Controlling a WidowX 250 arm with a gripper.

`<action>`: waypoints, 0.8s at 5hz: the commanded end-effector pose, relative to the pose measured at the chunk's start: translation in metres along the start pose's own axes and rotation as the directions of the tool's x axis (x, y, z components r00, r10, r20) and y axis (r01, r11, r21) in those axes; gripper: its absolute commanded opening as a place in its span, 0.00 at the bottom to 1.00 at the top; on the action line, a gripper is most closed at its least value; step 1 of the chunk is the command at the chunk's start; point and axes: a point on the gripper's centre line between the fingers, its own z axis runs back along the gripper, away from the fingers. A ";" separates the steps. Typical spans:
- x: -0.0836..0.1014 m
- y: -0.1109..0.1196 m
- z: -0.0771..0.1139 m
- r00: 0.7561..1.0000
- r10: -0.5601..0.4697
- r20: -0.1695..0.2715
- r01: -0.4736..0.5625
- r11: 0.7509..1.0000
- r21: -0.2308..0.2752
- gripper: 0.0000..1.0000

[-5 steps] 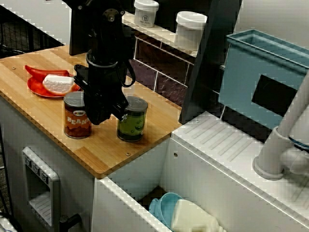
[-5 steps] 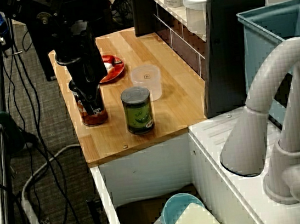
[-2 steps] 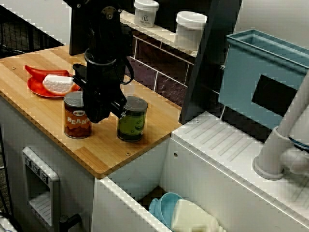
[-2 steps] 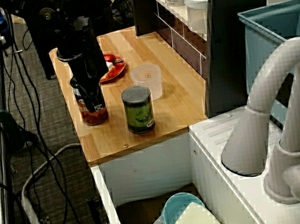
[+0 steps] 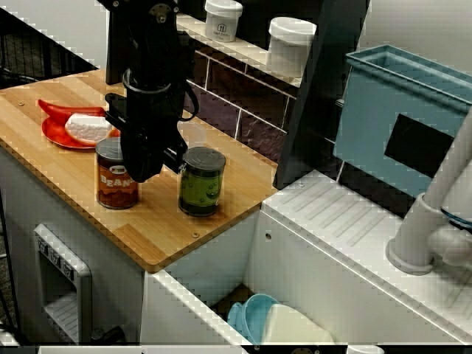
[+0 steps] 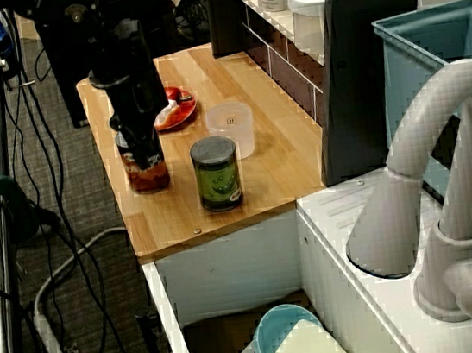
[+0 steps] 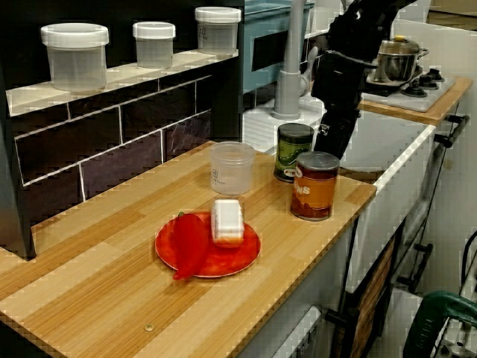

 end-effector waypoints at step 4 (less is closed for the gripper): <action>0.033 0.043 0.014 0.999 0.051 0.017 -0.051 0.999 0.012 0.00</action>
